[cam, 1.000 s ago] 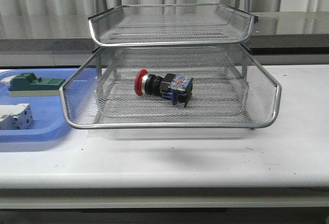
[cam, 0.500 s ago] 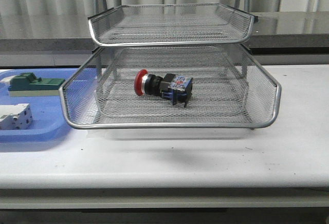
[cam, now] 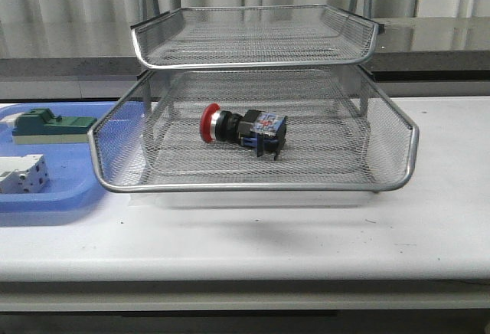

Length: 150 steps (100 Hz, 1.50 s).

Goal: Place button on rack with both arms
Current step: 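Open the left gripper, release the button, and withdraw, then bring the right gripper to the front rim of the middle tray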

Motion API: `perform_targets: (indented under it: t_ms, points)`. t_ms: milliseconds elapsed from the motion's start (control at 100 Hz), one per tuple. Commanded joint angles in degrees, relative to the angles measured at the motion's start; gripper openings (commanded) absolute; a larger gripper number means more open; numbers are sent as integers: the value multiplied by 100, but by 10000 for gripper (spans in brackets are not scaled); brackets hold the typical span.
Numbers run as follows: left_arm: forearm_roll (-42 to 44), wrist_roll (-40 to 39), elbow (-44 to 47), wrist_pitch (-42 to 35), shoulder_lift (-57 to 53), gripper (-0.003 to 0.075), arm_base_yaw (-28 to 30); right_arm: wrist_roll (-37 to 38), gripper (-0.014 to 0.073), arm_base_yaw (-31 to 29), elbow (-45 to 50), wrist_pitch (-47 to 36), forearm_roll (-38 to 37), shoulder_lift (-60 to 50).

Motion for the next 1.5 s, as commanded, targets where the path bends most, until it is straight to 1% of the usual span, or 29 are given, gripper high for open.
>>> perform_targets:
  t_ms: [0, 230, 350, 550, 620, 700, 760, 810, 820, 880, 950, 1080, 1150, 1230, 1380, 1490]
  points:
    - [-59, -66, -165, -335, 39, -20, 10, 9, -70, -10, -196, -284, -68, 15]
    - [-59, -66, -165, -335, 39, -20, 10, 9, -70, -10, -196, -291, -68, 15]
    - [-59, -66, -165, -335, 39, -20, 10, 9, -70, -10, -196, -510, -53, 15]
    - [-59, -66, -165, -335, 39, -20, 10, -83, -70, -10, -196, -917, 535, 90]
    - [-59, -66, -165, -335, 39, -20, 10, -526, -70, -1, -196, -977, 866, 249]
    - [-59, -66, -165, -335, 39, -20, 10, -1318, -70, -1, -196, -977, 1332, 515]
    - [-59, -66, -165, -335, 39, -20, 10, -1896, -70, -1, -196, -965, 1839, 773]
    - [-59, -66, -165, -335, 39, -20, 10, -2521, -70, -1, -196, -922, 2280, 984]
    - [-59, -66, -165, -335, 39, -20, 10, -2521, -70, -1, -196, -922, 2346, 1015]
    - [-59, -66, -165, -335, 39, -20, 10, -3328, -69, -1, -196, -853, 2925, 1286]
    - [-59, -66, -165, -335, 39, -20, 10, -4056, -69, 2, -196, -814, 3520, 1582]
    - [-59, -66, -165, -335, 39, -20, 10, -5072, -69, 6, -196, -765, 4394, 2155]
    - [-59, -66, -165, -335, 39, -20, 10, -5490, -69, 91, -196, -757, 4600, 2428]
    - [-59, -66, -165, -335, 39, -20, 10, -5811, -68, 319, -196, -797, 4611, 2706]
    - [-59, -66, -165, -335, 39, -20, 10, -5988, -65, 975, -196, -1187, 4569, 3246]
    - [-59, -66, -165, -335, 39, -20, 10, -5988, -65, 1579, -196, -1600, 4404, 3680]
